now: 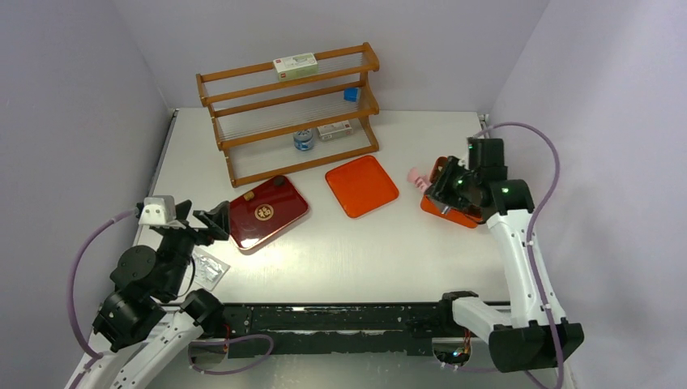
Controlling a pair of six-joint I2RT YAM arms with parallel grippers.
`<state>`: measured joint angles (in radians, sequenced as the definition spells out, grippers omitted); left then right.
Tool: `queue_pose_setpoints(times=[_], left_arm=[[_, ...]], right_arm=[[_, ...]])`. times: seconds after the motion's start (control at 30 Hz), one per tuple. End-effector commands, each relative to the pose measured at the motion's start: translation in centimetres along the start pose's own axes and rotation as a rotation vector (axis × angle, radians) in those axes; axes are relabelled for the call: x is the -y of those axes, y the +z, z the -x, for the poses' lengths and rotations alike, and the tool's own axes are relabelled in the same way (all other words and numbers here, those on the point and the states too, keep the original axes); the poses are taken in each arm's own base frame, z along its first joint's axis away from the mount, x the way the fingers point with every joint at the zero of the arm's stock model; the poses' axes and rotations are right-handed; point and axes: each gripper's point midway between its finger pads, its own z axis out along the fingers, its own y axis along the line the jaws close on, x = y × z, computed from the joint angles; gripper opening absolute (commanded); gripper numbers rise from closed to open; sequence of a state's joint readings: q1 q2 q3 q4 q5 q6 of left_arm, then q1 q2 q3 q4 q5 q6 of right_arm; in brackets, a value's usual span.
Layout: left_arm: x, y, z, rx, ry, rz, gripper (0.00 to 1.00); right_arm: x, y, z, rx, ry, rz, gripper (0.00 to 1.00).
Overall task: Pack the chocolate
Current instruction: Place the fake chocolate in the packing bottle.
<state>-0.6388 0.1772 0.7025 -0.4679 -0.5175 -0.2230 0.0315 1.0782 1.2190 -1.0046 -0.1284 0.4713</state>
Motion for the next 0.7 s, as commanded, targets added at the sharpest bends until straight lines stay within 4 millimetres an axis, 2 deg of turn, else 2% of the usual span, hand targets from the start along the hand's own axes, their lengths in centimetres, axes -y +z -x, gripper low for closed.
queue_pose_setpoints(times=[0.0,0.1,0.37,0.6,0.67], left_arm=[[0.5,0.5,-0.2,-0.011,0.011,-0.013,0.98],[0.3,0.7,-0.3,-0.018,0.015,0.005,0.98],[0.4,1.0,-0.8,-0.035,0.017,0.01,0.98],[0.4,1.3,-1.2,-0.057,0.027,0.018,0.98],[0.4,1.3,-1.2,-0.058,0.027,0.023,0.98]], right_arm=[[-5.0,0.3,-1.6,0.002,-0.127,0.162,0.39],[-7.3,1.0,-3.7,-0.022,-0.204,0.204,0.4],[-12.0,2.3,-9.8,-0.064,-0.403,0.295,0.4],[-13.9,5.1,-15.5,-0.098,-0.641,0.235,0.4],[-14.5,5.7,-16.1,-0.081,-0.681,0.215,0.4]])
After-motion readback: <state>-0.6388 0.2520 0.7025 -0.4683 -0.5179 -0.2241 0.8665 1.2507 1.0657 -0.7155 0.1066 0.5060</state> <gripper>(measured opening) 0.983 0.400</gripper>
